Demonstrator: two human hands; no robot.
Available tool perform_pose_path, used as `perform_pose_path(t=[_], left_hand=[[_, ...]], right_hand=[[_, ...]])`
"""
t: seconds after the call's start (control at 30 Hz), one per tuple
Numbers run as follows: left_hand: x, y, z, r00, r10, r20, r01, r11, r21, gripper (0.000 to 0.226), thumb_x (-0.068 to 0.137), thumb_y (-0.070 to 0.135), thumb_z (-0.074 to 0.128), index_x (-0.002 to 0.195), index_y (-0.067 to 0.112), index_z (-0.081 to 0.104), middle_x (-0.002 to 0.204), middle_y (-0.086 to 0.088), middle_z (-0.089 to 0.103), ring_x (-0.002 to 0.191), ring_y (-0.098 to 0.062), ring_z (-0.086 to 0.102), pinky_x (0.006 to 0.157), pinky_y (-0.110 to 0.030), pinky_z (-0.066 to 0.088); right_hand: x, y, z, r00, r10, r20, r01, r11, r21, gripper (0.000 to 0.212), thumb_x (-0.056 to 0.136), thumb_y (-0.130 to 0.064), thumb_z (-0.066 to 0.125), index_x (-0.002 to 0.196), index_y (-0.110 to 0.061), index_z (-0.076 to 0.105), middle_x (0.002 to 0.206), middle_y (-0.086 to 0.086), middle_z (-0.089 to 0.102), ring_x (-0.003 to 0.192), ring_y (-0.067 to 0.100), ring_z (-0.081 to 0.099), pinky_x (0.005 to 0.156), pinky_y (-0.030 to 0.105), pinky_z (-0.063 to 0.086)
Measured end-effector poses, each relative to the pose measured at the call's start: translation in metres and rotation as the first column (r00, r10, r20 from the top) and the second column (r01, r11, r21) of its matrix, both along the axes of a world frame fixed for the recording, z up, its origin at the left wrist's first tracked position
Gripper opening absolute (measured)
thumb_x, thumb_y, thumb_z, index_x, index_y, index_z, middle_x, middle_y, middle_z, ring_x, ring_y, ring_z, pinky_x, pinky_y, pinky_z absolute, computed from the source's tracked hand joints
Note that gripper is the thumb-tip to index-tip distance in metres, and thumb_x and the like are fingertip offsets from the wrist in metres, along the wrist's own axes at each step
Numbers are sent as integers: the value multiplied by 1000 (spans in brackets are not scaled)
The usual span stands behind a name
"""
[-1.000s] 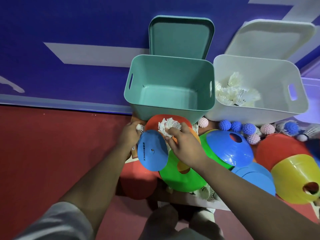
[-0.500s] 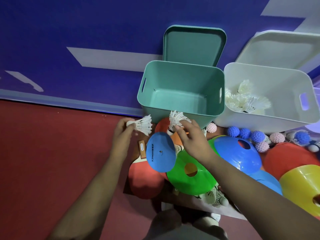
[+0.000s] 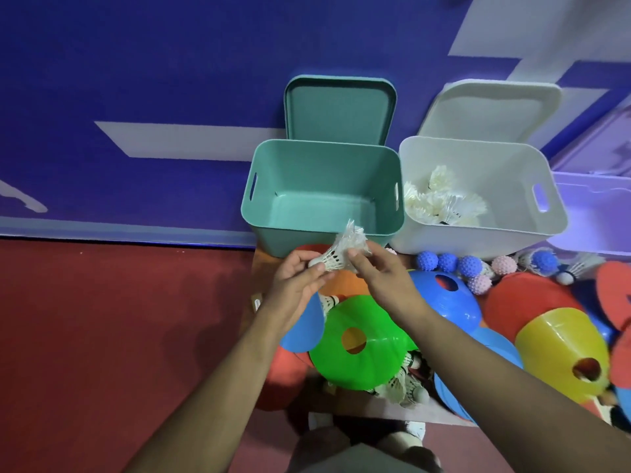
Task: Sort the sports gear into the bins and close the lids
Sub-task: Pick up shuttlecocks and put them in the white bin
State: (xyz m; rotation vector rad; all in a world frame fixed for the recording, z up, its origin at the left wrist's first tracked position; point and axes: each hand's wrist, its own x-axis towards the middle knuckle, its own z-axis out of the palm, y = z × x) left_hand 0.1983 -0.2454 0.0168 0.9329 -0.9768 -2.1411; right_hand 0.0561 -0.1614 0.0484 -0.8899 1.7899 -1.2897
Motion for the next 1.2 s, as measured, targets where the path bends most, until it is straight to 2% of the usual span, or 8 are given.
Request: perform_pose_path(t=[0.13,0.2,0.33,0.47,0.67,0.9,1.03,1.2], left_hand=[[-37,3,22,999,-41,1,41,999,-34,17,91,-13,49,102,-1,54,102,-20,65,98,-25,65,92,-33,54],[-63,2,34,990,-107,94,119,984,-132,17,88,-8,59,96,7,55,96,-14,66,94,-25,64,94,-40,51],[-132,-5,47,936,-134,325,252,901,-353,21,71,20,74,88,22,61,85,-3,65,86,-25,65,87,-41,52],[-202,-12,48,907,-98,409,310,812,-494,13,84,14,71,92,20,63,83,7,62,78,-17,58,79,-33,48],[-248,-30,55,818,-14,576,419,699,-579,46,89,25,67,131,13,51,132,-8,51,117,-17,50,103,-29,39],[-185,32,17,744,-192,640,632,513,-581,13,85,3,62,89,15,66,79,7,62,64,6,54,67,-13,43],[-165,74,-33,630,-272,728,774,295,-560,22,78,7,70,99,13,67,99,-4,62,88,-14,60,84,-31,48],[-182,100,-57,481,-156,863,874,13,-485,71,73,32,72,137,14,49,138,-4,49,130,-25,44,111,-39,33]], right_hand=[[-27,13,11,989,-122,-80,123,992,7,19,82,-52,66,91,-35,70,116,0,57,104,18,62,94,37,50],[-48,20,18,984,-171,-42,172,985,16,9,86,-38,70,90,-34,64,127,10,55,94,19,67,84,28,55],[-101,30,26,921,-336,-197,344,939,9,29,87,-31,71,101,-14,53,82,3,60,71,21,57,62,26,48],[-159,24,27,862,-429,-269,456,889,44,46,88,-37,69,117,-12,45,78,-6,51,68,8,49,63,22,38],[-217,27,35,832,-474,-290,526,840,136,69,89,-42,66,140,-6,35,122,4,52,108,14,51,85,19,36],[-187,118,-13,855,-294,-428,406,893,197,29,87,-29,63,111,-13,58,111,10,58,95,19,59,85,36,49],[-158,188,-43,839,-249,-483,430,848,309,18,87,-25,66,99,-12,61,95,6,58,92,21,54,80,32,42],[-130,238,-64,843,-303,-444,491,771,406,26,90,-26,64,110,-10,60,102,4,51,96,21,55,85,33,44]])
